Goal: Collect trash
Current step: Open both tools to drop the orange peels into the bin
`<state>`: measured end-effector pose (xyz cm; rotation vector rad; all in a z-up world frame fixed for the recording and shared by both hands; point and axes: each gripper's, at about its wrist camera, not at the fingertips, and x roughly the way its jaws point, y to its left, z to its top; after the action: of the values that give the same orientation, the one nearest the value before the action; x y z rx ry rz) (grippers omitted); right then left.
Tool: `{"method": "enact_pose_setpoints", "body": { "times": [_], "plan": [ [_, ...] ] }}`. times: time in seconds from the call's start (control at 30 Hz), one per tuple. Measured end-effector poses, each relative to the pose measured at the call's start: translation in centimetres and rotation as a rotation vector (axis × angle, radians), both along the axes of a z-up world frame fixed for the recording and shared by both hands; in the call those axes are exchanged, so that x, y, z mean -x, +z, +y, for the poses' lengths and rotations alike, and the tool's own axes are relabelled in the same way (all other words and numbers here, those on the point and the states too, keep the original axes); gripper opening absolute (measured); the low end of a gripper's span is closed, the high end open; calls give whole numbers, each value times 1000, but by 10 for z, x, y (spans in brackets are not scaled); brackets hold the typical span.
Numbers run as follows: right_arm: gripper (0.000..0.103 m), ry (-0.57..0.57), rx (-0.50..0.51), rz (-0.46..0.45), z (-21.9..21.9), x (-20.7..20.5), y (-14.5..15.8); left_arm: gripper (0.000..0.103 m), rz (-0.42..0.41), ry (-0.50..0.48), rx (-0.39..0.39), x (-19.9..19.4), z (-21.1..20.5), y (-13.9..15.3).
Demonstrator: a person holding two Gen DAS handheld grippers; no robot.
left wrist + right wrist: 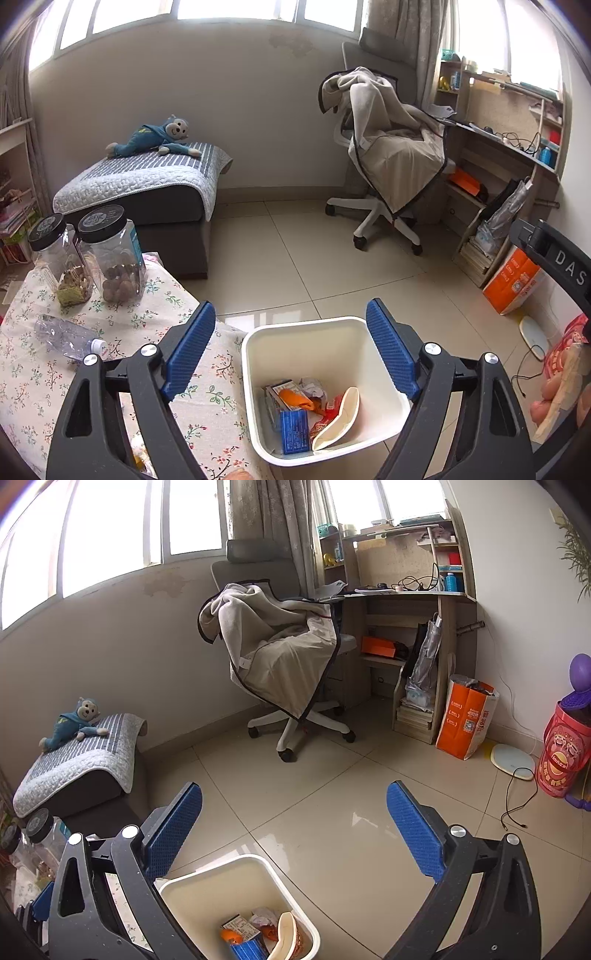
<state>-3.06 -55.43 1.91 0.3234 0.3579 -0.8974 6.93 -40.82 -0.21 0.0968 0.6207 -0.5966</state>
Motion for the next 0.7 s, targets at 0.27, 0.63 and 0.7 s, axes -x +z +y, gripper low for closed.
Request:
{"method": "enact_pose_setpoints", "body": {
  "times": [0.27, 0.63, 0.7],
  "plan": [
    [96, 42, 75, 37, 27, -3, 2, 92, -36, 84, -25, 3, 26, 5],
    [96, 202, 140, 139, 87, -27, -10, 95, 19, 239, -83, -5, 86, -16],
    [96, 232, 159, 158, 99, -33, -12, 95, 39, 271, -93, -10, 100, -23]
  ]
}}
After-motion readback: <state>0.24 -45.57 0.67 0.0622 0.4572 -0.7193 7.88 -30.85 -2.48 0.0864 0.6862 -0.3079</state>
